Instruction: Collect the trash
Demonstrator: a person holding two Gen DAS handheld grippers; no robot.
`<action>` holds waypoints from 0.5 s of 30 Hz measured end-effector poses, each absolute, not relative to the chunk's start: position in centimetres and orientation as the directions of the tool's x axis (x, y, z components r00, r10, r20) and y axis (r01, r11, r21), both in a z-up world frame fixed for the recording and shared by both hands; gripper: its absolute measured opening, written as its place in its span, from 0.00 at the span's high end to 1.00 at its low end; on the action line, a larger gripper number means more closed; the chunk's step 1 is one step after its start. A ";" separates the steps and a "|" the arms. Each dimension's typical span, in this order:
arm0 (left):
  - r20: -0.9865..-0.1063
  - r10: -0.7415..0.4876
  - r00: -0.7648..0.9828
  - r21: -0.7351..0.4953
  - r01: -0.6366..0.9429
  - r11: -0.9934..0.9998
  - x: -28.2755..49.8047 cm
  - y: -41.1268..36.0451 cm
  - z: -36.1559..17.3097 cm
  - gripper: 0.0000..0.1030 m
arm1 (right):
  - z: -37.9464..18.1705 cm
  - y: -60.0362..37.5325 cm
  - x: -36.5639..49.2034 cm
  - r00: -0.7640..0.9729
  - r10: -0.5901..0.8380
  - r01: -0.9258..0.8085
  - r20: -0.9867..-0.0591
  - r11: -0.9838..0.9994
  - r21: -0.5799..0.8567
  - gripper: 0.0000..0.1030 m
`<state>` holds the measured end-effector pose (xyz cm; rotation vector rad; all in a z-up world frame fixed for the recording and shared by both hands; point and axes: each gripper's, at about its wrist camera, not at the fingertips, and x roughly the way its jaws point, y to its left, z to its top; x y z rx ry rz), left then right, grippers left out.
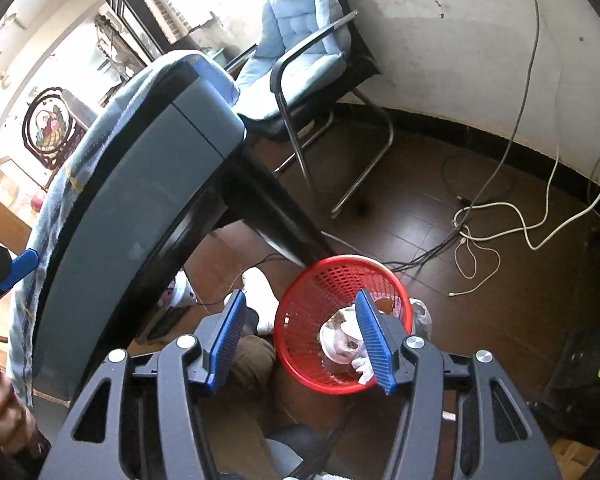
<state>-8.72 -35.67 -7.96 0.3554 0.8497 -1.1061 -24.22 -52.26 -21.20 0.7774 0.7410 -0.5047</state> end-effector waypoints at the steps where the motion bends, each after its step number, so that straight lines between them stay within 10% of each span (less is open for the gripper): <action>1: -0.750 -0.635 0.187 -0.147 0.888 0.435 -8.7 -35.8 -7.9 0.11 | -21.0 -52.3 -24.3 0.645 -0.143 0.650 -0.750 0.618 0.441 0.45; 15: -0.746 -0.621 0.241 -0.117 0.870 0.478 -9.5 -33.8 -7.6 0.11 | -13.2 -49.1 -26.6 0.646 -0.289 0.644 -0.706 0.703 0.302 0.28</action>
